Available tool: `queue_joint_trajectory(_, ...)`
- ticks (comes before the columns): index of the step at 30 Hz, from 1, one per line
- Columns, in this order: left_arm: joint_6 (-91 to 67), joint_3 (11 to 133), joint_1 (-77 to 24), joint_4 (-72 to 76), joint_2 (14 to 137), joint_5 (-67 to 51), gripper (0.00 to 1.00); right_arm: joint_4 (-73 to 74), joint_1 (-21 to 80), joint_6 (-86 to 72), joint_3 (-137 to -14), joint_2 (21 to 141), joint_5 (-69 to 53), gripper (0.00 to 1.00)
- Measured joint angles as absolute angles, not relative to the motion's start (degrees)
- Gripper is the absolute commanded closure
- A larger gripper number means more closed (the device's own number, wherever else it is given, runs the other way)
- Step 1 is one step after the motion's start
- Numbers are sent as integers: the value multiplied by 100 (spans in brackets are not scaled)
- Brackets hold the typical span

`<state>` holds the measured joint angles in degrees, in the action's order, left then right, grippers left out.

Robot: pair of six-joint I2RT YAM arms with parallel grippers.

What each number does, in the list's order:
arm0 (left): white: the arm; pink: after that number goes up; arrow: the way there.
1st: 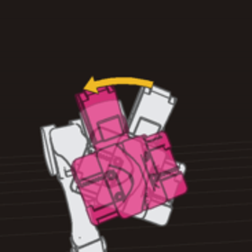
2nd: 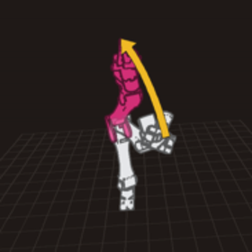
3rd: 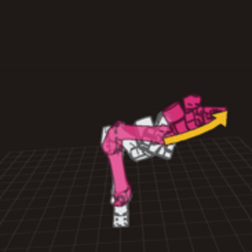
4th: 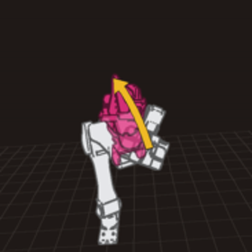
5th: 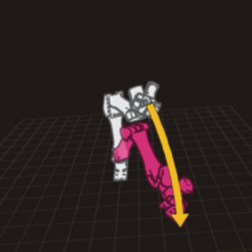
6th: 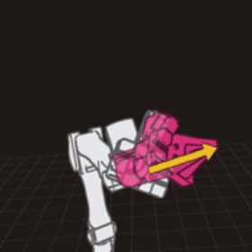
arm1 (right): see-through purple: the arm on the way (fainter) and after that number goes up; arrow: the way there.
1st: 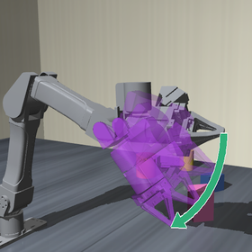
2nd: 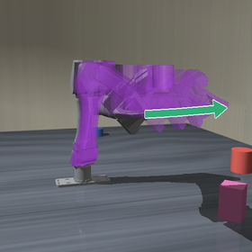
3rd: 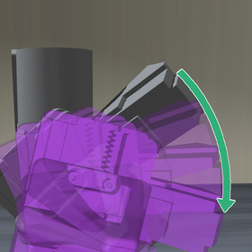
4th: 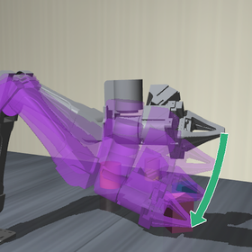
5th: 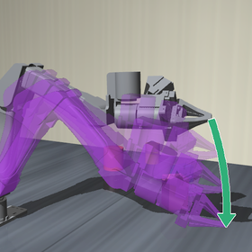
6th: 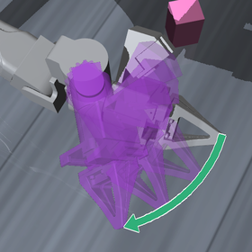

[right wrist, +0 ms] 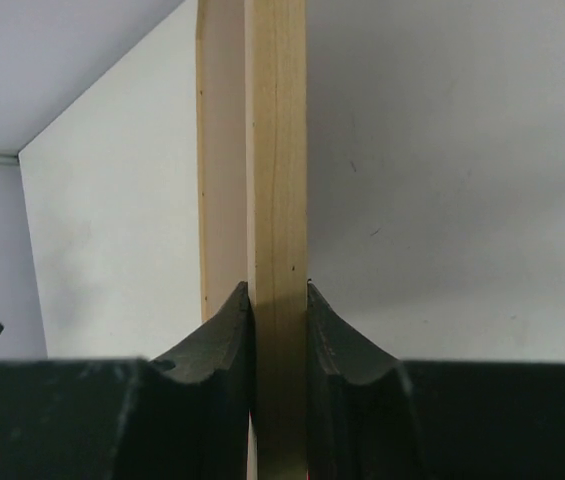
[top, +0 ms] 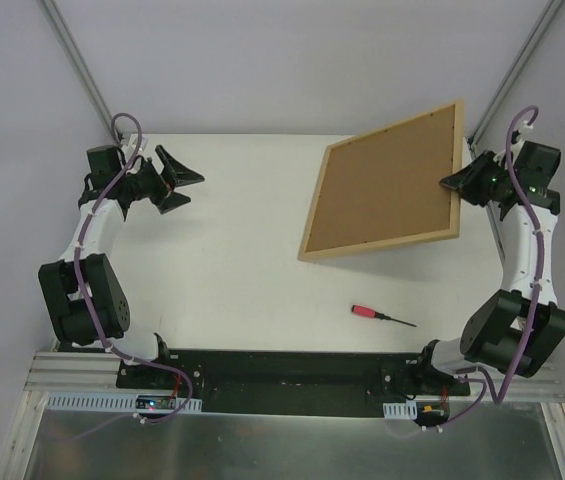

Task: Take the photo out of the frame
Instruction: Turn over the photo frame at the center of the board.

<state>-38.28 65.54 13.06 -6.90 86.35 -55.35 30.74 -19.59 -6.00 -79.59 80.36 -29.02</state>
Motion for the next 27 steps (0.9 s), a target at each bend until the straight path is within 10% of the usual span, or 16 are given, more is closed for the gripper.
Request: queue_joint_trajectory(27, -3350, 6997, 80, -320, 11196, -5282, 1, 493, -521, -989, -6342, 10508, -4213, 98)
